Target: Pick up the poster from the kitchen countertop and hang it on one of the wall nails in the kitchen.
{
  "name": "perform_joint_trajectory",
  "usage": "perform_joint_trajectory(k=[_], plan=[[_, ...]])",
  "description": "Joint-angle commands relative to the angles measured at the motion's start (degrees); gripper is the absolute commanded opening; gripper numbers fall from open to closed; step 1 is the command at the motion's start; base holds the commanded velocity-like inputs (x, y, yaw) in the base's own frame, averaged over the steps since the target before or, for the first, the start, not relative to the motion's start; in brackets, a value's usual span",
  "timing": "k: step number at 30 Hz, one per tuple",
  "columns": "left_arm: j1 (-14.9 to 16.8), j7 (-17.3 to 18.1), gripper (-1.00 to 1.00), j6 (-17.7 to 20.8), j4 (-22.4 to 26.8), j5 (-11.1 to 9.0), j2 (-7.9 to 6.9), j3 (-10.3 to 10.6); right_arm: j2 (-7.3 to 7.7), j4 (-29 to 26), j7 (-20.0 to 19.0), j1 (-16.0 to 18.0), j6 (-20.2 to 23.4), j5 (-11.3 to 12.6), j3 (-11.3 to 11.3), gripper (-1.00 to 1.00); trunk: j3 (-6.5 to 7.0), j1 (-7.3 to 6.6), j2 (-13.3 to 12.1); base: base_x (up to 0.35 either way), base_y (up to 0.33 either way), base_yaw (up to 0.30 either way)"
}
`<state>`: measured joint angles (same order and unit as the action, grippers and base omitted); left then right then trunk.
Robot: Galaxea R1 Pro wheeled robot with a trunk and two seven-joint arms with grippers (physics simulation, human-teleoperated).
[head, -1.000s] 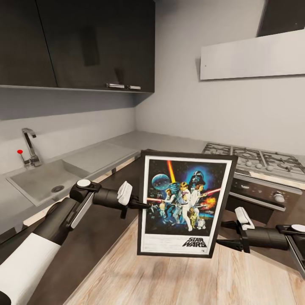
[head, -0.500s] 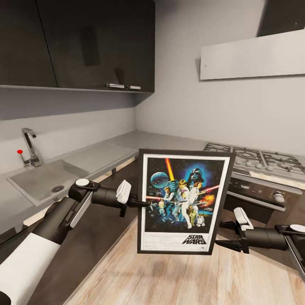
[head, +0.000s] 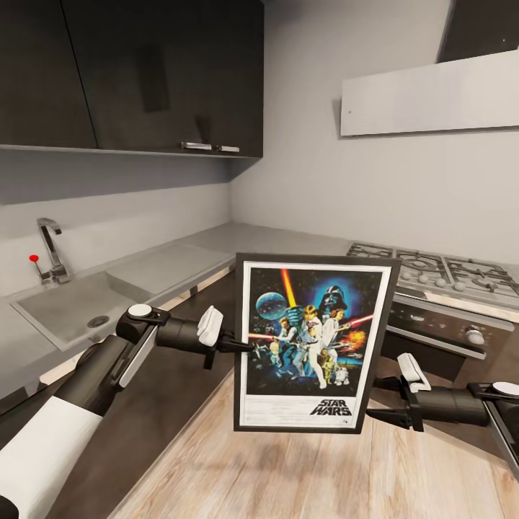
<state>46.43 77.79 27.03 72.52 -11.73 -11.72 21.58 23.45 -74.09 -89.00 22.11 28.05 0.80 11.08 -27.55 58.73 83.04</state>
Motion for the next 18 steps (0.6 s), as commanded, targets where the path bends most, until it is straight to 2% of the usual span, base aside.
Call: perform_joint_trajectory(k=[1,18], plan=[[0.1,-0.1,-1.00,0.4,0.0,-0.3,-0.06,0.1,0.01,0.0,-0.2,0.0,0.6,0.1,0.0,1.00,-0.06,0.00,0.0,0.000,0.000,0.000],[0.1,0.0,-1.00,0.4,0.0,-0.3,-0.06,0.2,-0.07,0.0,-0.1,0.0,0.6,0.0,0.0,1.00,-0.06,0.00,0.0,0.000,0.000,0.000]])
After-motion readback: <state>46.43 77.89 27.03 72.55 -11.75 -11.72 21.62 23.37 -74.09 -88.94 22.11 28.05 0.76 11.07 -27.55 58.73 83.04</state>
